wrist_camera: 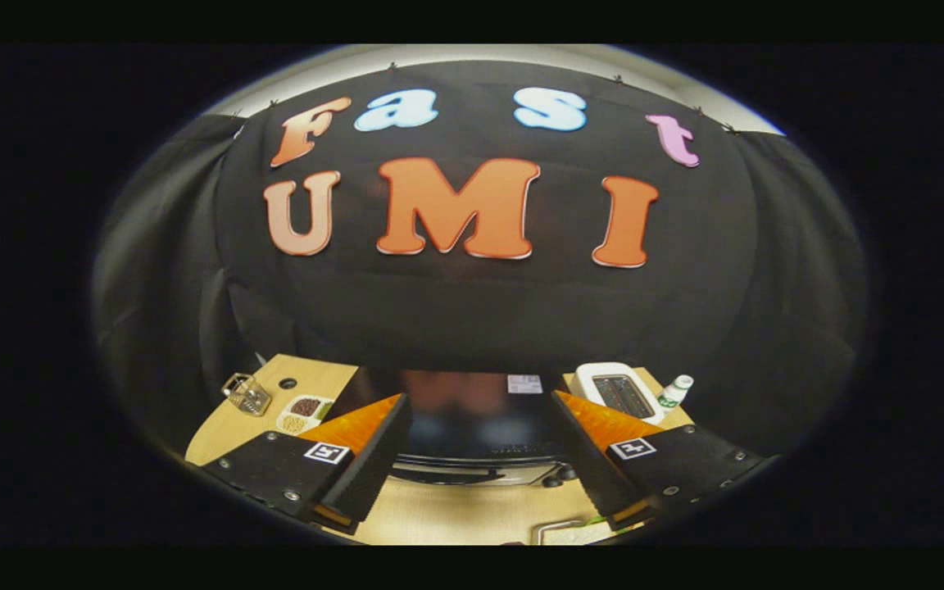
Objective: Open the toaster oven, put the food inside, and close the toaster oven door.
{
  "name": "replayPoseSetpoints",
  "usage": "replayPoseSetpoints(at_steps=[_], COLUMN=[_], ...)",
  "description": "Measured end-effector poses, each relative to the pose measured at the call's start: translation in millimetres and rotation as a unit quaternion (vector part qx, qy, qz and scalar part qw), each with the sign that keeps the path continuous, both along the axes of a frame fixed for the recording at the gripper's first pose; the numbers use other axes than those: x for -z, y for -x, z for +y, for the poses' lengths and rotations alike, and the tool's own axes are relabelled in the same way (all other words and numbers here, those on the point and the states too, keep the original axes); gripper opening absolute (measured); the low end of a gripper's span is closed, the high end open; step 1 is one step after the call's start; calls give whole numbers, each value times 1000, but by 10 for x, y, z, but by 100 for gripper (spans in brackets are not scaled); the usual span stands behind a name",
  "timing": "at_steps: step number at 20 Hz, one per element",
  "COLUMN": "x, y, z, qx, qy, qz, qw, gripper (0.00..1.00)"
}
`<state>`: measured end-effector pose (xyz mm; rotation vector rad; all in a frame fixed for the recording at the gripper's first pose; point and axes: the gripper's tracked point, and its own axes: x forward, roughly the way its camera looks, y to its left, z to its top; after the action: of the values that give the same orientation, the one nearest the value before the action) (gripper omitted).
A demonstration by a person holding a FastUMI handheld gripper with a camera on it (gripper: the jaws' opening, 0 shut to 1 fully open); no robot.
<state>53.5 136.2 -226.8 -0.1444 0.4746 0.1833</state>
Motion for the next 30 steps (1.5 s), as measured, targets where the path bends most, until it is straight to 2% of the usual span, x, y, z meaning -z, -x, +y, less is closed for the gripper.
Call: replayPoseSetpoints(at_steps=[7, 14, 24, 30], x=[769, 1188, 1157, 1214], y=[-19, 119, 292, 719], z=[189, 191, 149, 50], qx=[-2, -1, -3, -5], qy=[5, 8, 20, 41], qz=[84, 140, 125, 150], qw=[996, 990, 992, 988], gripper=[99, 100, 100, 100])
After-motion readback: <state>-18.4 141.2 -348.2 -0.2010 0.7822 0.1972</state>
